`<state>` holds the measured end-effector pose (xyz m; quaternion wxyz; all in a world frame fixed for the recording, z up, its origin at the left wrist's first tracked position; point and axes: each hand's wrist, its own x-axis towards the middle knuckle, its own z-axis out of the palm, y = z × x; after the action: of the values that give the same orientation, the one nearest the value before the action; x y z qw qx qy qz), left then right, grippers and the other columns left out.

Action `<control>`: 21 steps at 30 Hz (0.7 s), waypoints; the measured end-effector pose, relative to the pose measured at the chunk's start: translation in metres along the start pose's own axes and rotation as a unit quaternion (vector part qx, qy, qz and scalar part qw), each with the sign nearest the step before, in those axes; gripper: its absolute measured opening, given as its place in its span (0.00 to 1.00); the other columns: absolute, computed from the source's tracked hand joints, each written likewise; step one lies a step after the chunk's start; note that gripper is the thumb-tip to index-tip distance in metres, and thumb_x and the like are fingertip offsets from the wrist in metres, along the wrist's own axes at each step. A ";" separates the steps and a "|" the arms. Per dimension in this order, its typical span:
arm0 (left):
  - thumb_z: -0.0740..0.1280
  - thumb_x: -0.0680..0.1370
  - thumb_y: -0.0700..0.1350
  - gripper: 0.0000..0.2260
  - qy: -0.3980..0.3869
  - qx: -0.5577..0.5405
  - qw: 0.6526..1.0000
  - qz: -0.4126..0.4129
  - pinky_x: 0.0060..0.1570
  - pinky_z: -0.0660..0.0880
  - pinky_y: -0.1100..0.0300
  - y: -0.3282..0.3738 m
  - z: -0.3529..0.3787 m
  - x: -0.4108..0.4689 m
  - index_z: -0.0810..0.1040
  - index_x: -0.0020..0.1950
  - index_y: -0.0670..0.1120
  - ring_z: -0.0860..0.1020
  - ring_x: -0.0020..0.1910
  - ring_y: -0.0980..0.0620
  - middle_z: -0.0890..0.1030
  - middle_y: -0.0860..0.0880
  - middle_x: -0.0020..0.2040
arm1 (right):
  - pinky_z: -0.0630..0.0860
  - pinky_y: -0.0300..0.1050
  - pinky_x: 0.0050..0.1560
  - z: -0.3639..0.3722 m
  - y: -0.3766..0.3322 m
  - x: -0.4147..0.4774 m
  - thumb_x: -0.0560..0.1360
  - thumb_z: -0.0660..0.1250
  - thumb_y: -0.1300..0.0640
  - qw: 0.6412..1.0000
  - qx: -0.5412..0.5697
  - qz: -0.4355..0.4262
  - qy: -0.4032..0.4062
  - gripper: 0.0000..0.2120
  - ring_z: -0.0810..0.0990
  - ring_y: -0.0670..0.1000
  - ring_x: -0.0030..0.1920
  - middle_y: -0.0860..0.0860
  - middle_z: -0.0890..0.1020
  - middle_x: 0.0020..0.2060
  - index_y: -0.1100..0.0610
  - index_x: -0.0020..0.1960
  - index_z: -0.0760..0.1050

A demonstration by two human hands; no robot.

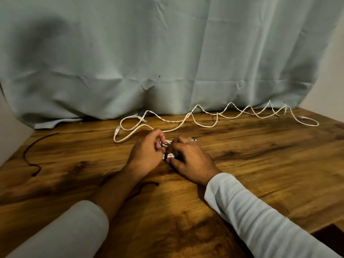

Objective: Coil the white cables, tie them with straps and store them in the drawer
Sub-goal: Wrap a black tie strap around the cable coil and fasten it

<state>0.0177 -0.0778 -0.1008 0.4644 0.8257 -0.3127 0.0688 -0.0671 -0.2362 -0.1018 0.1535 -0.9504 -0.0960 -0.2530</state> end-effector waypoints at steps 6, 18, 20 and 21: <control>0.71 0.76 0.36 0.15 0.001 -0.014 0.999 0.034 0.42 0.76 0.53 -0.001 -0.002 -0.004 0.75 0.50 0.57 0.79 0.38 0.55 0.81 0.52 0.36 | 0.75 0.53 0.55 0.000 0.000 -0.001 0.78 0.70 0.48 1.000 -0.007 -0.004 -0.008 0.12 0.74 0.52 0.56 0.49 0.78 0.55 0.52 0.57 0.80; 0.71 0.80 0.45 0.09 0.029 -0.056 0.996 0.057 0.52 0.80 0.61 0.003 -0.014 -0.006 0.83 0.59 0.53 0.82 0.49 0.63 0.85 0.59 0.50 | 0.82 0.54 0.52 -0.007 0.011 -0.002 0.83 0.68 0.53 0.929 0.327 0.133 0.112 0.05 0.85 0.48 0.49 0.48 0.87 0.47 0.52 0.54 0.82; 0.71 0.80 0.45 0.08 0.043 -0.079 0.995 0.035 0.53 0.80 0.60 0.001 -0.015 -0.005 0.83 0.59 0.53 0.82 0.50 0.62 0.85 0.59 0.50 | 0.82 0.52 0.56 -0.007 0.011 -0.002 0.82 0.69 0.57 0.920 0.357 0.127 0.097 0.07 0.86 0.50 0.53 0.49 0.87 0.51 0.54 0.59 0.82; 0.71 0.81 0.45 0.08 0.044 -0.091 0.994 0.030 0.54 0.80 0.59 0.002 -0.015 -0.005 0.83 0.59 0.52 0.83 0.51 0.62 0.86 0.59 0.50 | 0.82 0.51 0.57 -0.008 0.012 -0.001 0.82 0.69 0.59 0.920 0.357 0.122 0.105 0.08 0.86 0.49 0.53 0.49 0.87 0.52 0.55 0.60 0.82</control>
<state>0.0154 -0.0637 -0.0932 0.5490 0.7661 -0.3217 0.0906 -0.0690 -0.2501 -0.0986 0.5218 -0.8046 -0.0470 -0.2795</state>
